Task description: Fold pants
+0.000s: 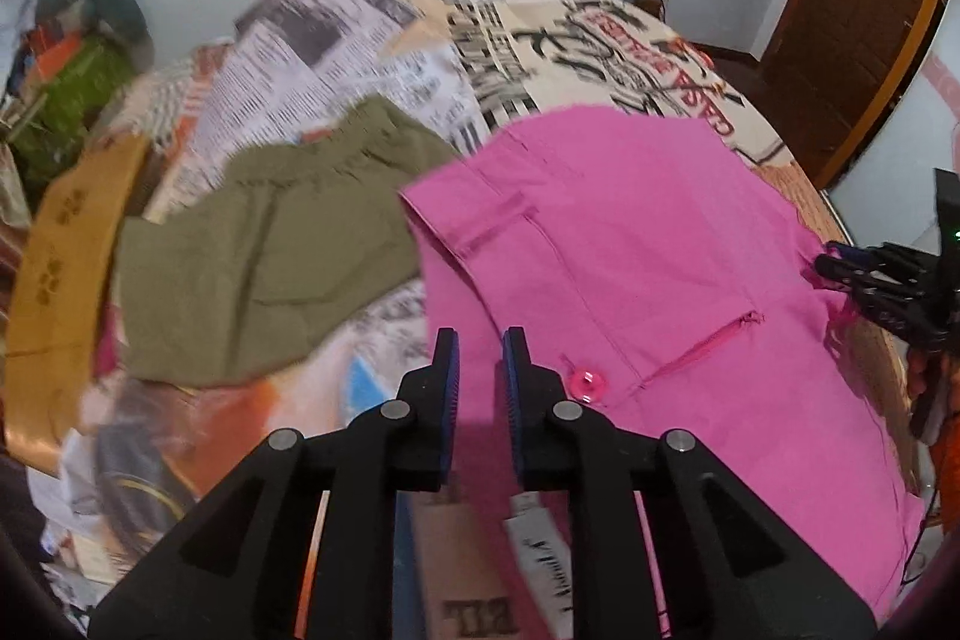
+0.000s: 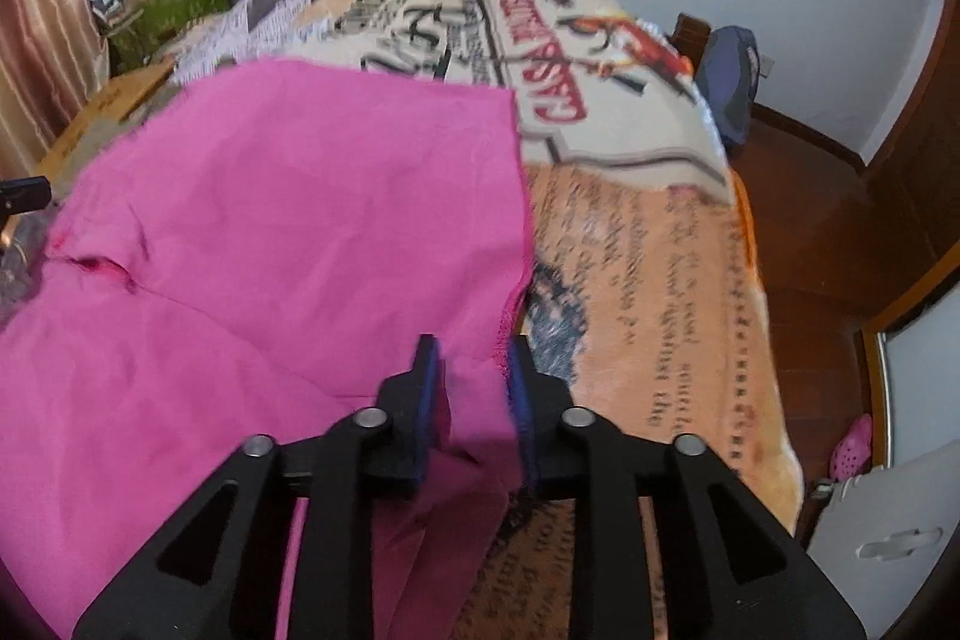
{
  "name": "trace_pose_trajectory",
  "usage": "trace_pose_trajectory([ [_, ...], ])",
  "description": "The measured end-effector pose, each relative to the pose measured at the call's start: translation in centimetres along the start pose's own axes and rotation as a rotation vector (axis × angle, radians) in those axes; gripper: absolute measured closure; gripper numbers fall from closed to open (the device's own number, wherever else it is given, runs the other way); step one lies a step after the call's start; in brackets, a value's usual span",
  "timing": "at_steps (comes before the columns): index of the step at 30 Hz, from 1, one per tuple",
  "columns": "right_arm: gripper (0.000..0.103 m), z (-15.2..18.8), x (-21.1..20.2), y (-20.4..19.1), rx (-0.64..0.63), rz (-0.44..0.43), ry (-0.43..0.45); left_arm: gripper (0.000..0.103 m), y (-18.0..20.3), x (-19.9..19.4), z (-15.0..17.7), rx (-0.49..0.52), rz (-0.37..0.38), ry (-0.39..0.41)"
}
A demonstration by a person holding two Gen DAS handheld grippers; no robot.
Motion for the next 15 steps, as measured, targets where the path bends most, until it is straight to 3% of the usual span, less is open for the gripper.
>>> trace_pose_trajectory([
  [4,0.065,-2.4,-2.6,-0.4,-0.011,-0.010,0.087,0.068,-1.6,-1.2,-2.1,-0.016,-0.034,0.054],
  [6,0.053,-3.9,-3.6,-0.7,-0.023,-0.006,0.137,0.061,-2.4,-1.2,-3.1,-0.029,-0.043,0.077],
  [9,0.039,-5.8,-3.9,-0.9,-0.040,-0.008,0.176,0.061,-3.0,-0.4,-4.4,-0.034,-0.041,0.080],
  [15,0.038,-8.9,-1.6,0.0,-0.032,-0.015,0.202,0.061,-3.2,3.5,-5.5,-0.028,-0.029,0.033],
])
Point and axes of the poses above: each gripper's, at about its wrist camera, not at the fingertips, and x roughly the way its jaws point, y to its right, z to its underside, the point moved 8 cm from there along x, roughly the way its jaws point, and after that the axes turned 7 degrees about -z, right-handed, at the moved point
